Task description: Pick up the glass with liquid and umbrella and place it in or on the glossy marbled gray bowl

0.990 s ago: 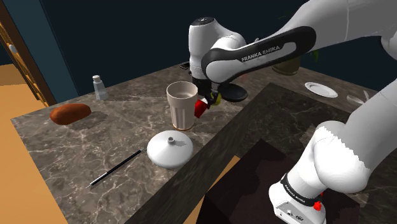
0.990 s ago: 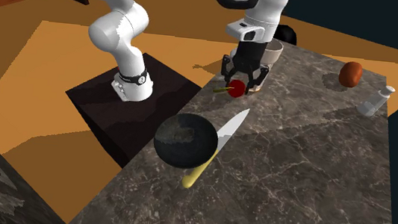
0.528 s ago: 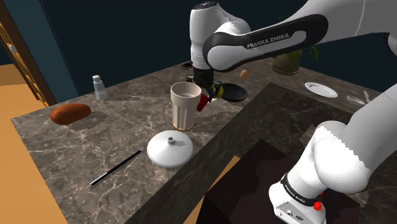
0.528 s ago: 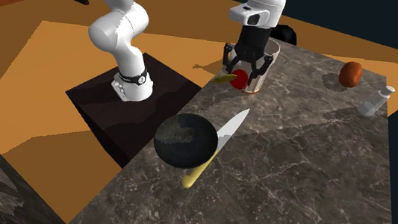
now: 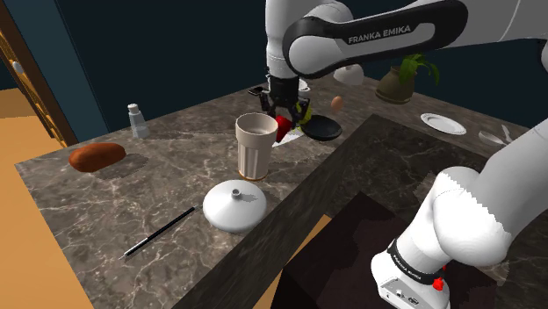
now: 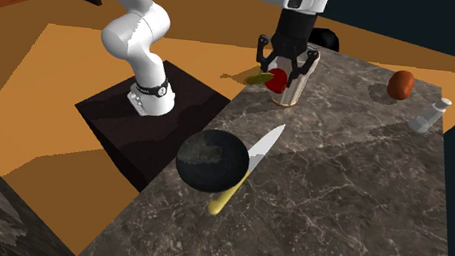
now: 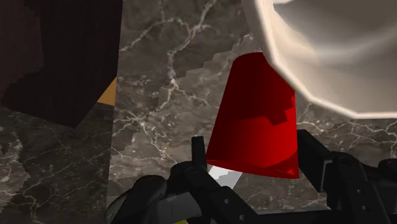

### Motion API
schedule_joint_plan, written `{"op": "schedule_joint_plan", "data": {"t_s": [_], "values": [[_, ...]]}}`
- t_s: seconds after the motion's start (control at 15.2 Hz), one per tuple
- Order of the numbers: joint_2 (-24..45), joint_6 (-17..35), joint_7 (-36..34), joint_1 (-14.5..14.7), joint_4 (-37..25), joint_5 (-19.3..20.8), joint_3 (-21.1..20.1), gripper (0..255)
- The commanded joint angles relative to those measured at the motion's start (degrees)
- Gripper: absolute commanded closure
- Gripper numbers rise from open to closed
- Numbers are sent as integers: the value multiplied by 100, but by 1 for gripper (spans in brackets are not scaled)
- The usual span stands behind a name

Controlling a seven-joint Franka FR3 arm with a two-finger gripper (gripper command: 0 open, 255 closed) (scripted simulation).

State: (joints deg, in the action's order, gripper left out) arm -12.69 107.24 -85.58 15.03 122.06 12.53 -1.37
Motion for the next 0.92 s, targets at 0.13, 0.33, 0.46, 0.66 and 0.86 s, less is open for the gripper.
{"op": "schedule_joint_plan", "data": {"t_s": [0.13, 0.33, 0.46, 0.66, 0.86], "values": [[-157, 86, 460, -206, 144, 90, 300, 255], [-231, 187, 859, -386, 227, 176, 569, 255], [-250, 254, 1129, -506, 250, 231, 752, 255], [-233, 355, 1538, -685, 236, 303, 1028, 255], [-160, 457, 1955, -858, 165, 356, 1308, 255]]}}
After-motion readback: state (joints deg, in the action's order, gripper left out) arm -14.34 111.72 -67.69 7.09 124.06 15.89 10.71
